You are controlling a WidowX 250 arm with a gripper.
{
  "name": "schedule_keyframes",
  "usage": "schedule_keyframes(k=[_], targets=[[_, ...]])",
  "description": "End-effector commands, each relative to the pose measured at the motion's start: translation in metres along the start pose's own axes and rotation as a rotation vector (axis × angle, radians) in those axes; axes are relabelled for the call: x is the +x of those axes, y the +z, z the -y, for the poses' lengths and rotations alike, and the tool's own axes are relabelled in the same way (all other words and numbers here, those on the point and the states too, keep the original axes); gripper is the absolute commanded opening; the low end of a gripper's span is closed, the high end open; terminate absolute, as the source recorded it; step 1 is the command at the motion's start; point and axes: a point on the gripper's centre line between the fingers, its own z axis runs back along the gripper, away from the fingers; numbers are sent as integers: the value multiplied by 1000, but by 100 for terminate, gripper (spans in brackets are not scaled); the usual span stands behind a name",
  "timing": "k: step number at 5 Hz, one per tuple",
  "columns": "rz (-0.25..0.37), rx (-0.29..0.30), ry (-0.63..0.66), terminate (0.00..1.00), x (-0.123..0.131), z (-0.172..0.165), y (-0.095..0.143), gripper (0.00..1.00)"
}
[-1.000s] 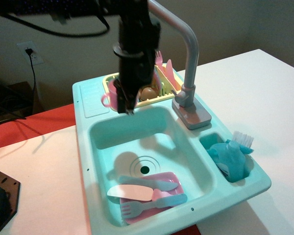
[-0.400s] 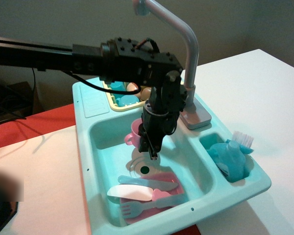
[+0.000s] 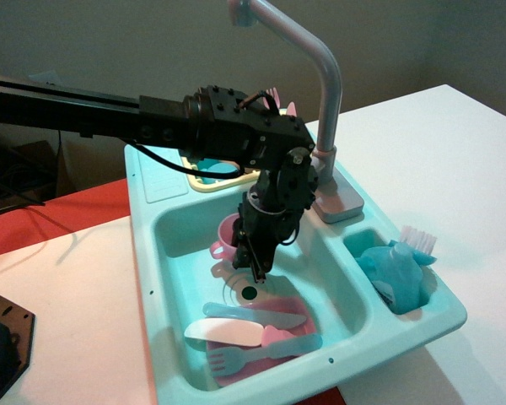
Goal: Put cup from counter to sink
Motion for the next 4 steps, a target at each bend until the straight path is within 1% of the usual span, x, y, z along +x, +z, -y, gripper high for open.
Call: schedule_keyframes(k=[1,2,3,4], targets=[[49,9,43,0,-12,-9,26,100],[37,25,31,0,-22,-15,36,100],[89,46,27,0,-38,-28,70,100],[124,45,29,100,-52,-39,93,100]])
